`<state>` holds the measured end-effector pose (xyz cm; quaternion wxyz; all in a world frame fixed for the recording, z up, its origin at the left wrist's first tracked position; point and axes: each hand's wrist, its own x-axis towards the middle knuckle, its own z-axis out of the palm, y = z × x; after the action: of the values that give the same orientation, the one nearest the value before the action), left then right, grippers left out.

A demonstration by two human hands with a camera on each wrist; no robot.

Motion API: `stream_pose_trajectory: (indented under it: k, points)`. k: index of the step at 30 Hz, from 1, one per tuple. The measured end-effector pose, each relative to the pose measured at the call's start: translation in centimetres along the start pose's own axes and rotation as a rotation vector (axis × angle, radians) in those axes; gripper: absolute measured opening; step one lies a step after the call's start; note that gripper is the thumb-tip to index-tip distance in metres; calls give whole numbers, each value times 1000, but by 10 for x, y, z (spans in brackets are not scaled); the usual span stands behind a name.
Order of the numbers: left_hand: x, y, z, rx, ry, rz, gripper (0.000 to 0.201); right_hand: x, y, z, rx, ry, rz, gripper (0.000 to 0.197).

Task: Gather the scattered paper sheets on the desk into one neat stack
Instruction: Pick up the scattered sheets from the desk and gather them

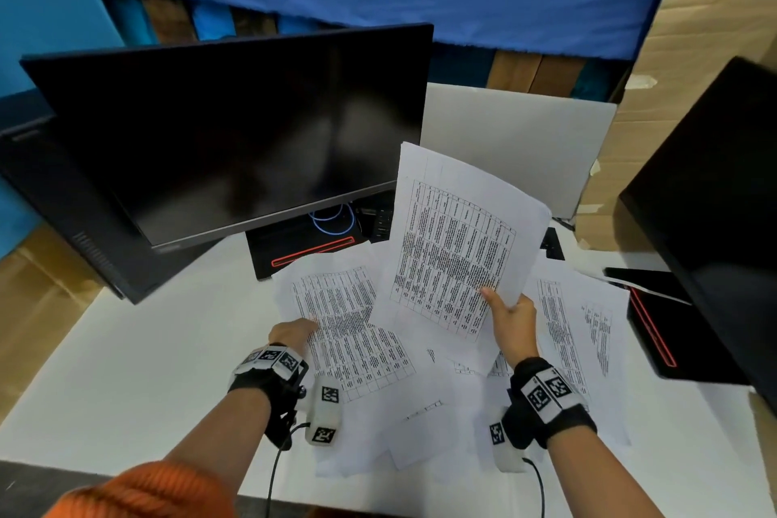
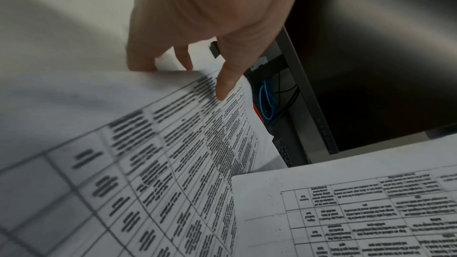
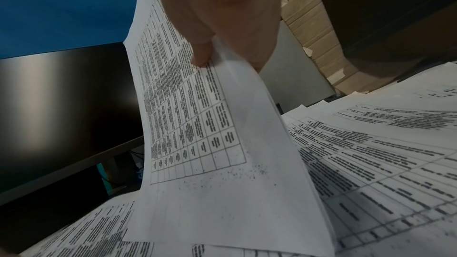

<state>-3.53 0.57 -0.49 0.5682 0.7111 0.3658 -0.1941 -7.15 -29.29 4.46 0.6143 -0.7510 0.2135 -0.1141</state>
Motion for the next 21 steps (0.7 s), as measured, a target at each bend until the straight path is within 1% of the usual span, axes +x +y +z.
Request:
stream_pose_trajectory:
  k: [1, 3, 4, 6, 7, 8, 10, 11, 13, 15, 18, 21]
  points:
    - [8, -1, 1, 3, 10, 6, 39, 0, 0, -1, -7, 6, 3, 41]
    - [6, 3, 3, -8, 25, -8, 40, 0, -1, -2, -3, 19, 11, 39]
    - [-1, 6, 4, -56, 11, -12, 43, 0, 0, -3, 0, 26, 11, 38]
    - [-8, 7, 8, -82, -13, 21, 55, 0, 0, -4, 3, 33, 8, 41]
    - [-10, 7, 9, -38, -19, 65, 57, 0, -1, -5, 9, 31, 10, 41]
    - [-14, 9, 8, 23, -28, 128, 52, 1, -1, -5, 17, 27, 16, 41]
    - [-17, 11, 3, 183, -7, 312, 22, 0, -2, -7, 37, 37, 25, 44]
    - [-18, 13, -2, 236, 9, 419, 16, 0, -3, -9, 42, 50, 22, 48]
    - [-21, 20, -12, 271, 33, 580, 25, 1, -5, -13, 37, 80, 19, 53]
    - [-26, 27, -21, 280, 47, 695, 29, 4, -8, -18, 30, 91, -10, 45]
    - [-32, 34, -29, 359, 59, 797, 27, 7, -11, -18, 1, 68, -20, 39]
    - [-35, 47, -33, 306, 107, 899, 34, 12, -11, -20, -25, 82, -17, 39]
